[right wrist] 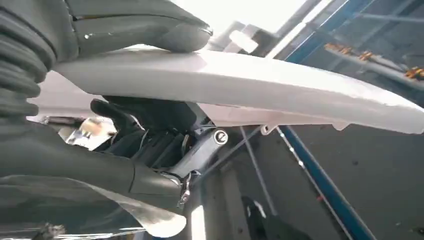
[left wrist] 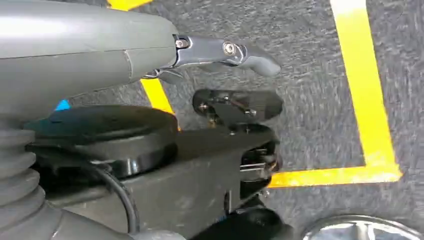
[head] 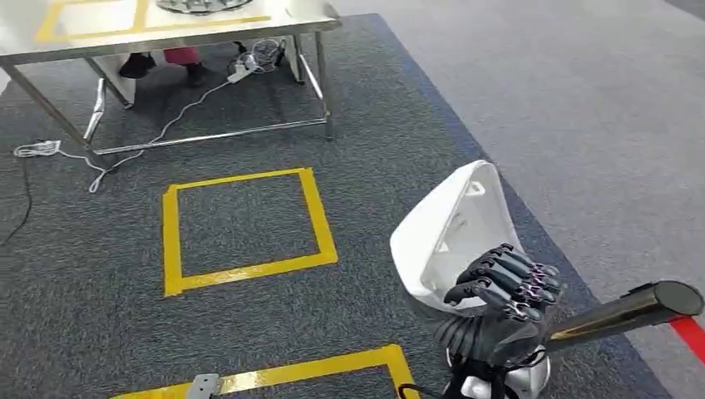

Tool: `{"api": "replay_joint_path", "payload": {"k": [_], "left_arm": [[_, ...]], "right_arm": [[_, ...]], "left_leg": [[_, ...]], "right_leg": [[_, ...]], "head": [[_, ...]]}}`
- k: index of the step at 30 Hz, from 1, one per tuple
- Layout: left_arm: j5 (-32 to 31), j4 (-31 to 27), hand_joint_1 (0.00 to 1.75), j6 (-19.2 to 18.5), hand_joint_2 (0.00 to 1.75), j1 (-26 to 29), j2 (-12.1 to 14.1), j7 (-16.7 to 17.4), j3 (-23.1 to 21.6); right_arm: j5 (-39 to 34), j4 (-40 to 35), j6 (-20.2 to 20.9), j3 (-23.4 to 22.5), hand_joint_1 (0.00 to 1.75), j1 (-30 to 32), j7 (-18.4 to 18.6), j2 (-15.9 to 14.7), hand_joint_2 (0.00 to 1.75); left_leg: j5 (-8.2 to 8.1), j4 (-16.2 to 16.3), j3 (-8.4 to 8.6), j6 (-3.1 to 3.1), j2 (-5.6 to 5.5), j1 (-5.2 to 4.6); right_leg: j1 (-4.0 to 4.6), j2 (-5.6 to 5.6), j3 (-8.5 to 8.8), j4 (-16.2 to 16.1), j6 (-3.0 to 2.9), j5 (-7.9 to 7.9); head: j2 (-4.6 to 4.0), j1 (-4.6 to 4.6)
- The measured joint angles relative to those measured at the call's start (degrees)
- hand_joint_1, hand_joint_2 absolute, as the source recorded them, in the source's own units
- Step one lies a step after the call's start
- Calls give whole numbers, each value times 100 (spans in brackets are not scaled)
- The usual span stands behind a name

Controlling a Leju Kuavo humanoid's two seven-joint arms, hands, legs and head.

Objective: Take the parts from the cabinet and place them on the table.

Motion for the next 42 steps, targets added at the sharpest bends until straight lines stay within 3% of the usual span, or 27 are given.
{"api": "replay_joint_path", "payload": {"k": [1,2,5,6,7,8,10,11,12,13,14,15,16,17,21,22,23,24,26,27,28,30,31,32,34,36,42], "left_arm": [[0,2,0,-6,175,-2,-7,-5,0],[-2,0,0,-9,175,-31,-4,-9,0],[-7,2,0,-13,175,6,-7,-15,0],[-9,2,0,-13,175,5,22,-15,0],[-11,0,0,-13,175,7,-2,-15,0],[-11,0,0,-13,175,-6,-2,-15,0],[-13,0,0,-13,175,-26,-2,-15,0],[-13,0,0,-13,175,-20,-2,-15,0],[-13,0,0,-13,175,-5,-2,-13,0],[-13,0,0,-13,175,4,-2,-15,0],[-13,0,0,-13,175,6,-2,-15,0],[-13,0,0,-13,175,5,0,-13,0],[-13,0,0,-13,175,3,2,-15,0],[-13,0,0,-13,175,-14,2,-15,0],[-13,0,0,-13,175,2,4,-15,0],[-11,0,0,-13,175,24,0,-15,-2],[-11,0,0,-11,175,13,0,-20,-2],[-13,0,0,-11,175,-6,0,-22,0],[-13,0,0,-15,175,-16,-26,-22,-2],[-13,0,0,-13,175,-9,-31,-22,0],[-13,0,0,-15,175,-3,-33,-22,-2],[-15,0,0,-17,175,-6,-39,-22,-2],[-13,0,0,-17,175,-11,-42,-22,-2],[-4,0,0,-20,175,-12,-35,-24,0],[40,0,0,-31,175,-2,-31,-39,-2],[61,0,0,-33,175,14,-17,-42,-2],[116,0,0,-50,175,-5,-13,-39,-2]], "right_arm": [[-2,2,0,-2,175,0,0,-2,175],[-5,2,0,-2,175,14,0,0,175],[-5,7,0,-9,175,20,-9,0,175],[-4,6,0,-9,175,18,-9,0,175],[-5,7,0,-9,175,24,-11,2,175],[-5,7,0,-9,175,32,-9,2,175],[-9,7,0,-11,175,51,-9,2,175],[-11,9,0,-11,175,54,-9,2,175],[-15,15,0,-11,175,56,-9,2,175],[-15,15,0,-11,175,56,-9,2,175],[-15,15,0,-11,175,56,-9,2,175],[-15,13,0,-11,175,55,-9,2,175],[-15,15,0,-11,175,54,-9,2,175],[-13,13,0,-13,175,57,-9,2,175],[-15,13,0,-15,175,54,-11,2,175],[-18,13,0,-15,175,51,-11,2,175],[-15,15,0,-24,175,55,-20,2,175],[-18,15,0,-24,175,62,-22,2,175],[-18,17,0,-28,175,71,-22,0,175],[-20,24,0,-28,175,72,-22,0,175],[-20,24,0,-28,175,76,-22,0,175],[-33,31,0,-28,175,75,-24,0,175],[-59,35,0,-28,175,72,-26,0,175],[-113,54,0,-22,175,69,-5,-9,175],[-293,74,-2,79,175,72,131,-55,175],[-405,94,0,217,175,58,306,-120,175],[-516,149,0,431,175,3,505,-297,175]], "left_leg": [[-14,9,-12,-23,-64,11],[-22,73,-52,-55,-133,-14],[35,10,-100,-173,-309,50],[5,42,-106,-201,-294,42],[-73,164,-148,-235,88,-9],[-241,456,-291,-265,282,2],[-629,1344,-729,-305,399,45],[-724,1687,-905,-319,408,59],[-668,1742,-939,-322,411,69],[-482,1539,-842,-320,417,73],[-232,1142,-647,-305,443,72],[47,597,-369,-270,548,58],[155,147,-148,-225,822,13],[63,67,-96,-185,1069,-98],[59,11,-126,-110,785,-76],[84,-40,-68,-81,718,-30],[89,-55,-57,-47,654,-10],[88,-54,-67,-31,580,-2],[77,-51,-69,-13,422,-3],[73,-48,-61,-10,341,-3],[70,-48,-50,-14,254,0],[52,-36,-15,-40,101,18],[30,-20,-3,-69,50,33],[3,14,-9,-104,12,3],[-3,72,-79,-148,-42,2],[22,57,-70,-53,-40,-1],[30,-14,-14,-41,-35,1]], "right_leg": [[-29,332,121,-263,-16,14],[-63,427,183,-430,-26,-26],[4,263,224,-395,-107,-16],[-54,162,263,-455,-148,5],[-48,78,301,-471,-187,-4],[-40,-16,322,-471,-218,-20],[-17,-218,348,-469,-254,-56],[-13,-309,356,-468,-254,-73],[-10,-392,374,-468,-252,-89],[-8,-469,394,-468,-249,-109],[-6,-539,427,-468,-241,-131],[-2,-610,472,-468,-226,-159],[2,-666,506,-470,-199,-194],[52,-728,513,-459,-146,-226],[59,-999,603,-519,-45,-279],[31,-809,580,-466,-3,-362],[27,-479,488,-251,9,-488],[27,-301,278,147,13,-678],[30,-192,-252,1099,19,-1037],[33,-188,-417,1317,19,-1025],[33,-187,-435,1232,15,-851],[19,-146,-153,458,13,-273],[-3,-34,53,-61,18,22],[-7,34,119,-255,14,-23],[-15,51,207,-389,-78,-17],[-7,63,206,-384,-75,-8],[13,62,226,-384,-124,-30]], "head": [[0,-6],[0,-9],[0,-6],[0,-4],[0,-55],[0,-105],[0,-96],[0,-96],[0,-101],[0,-96],[0,-103],[0,-96],[0,-101],[0,-98],[0,-92],[0,-81],[0,-59],[0,-41],[0,-31],[0,-26],[0,-33],[0,-31],[0,-26],[0,-20],[0,-35],[0,-37],[0,-35]]}}
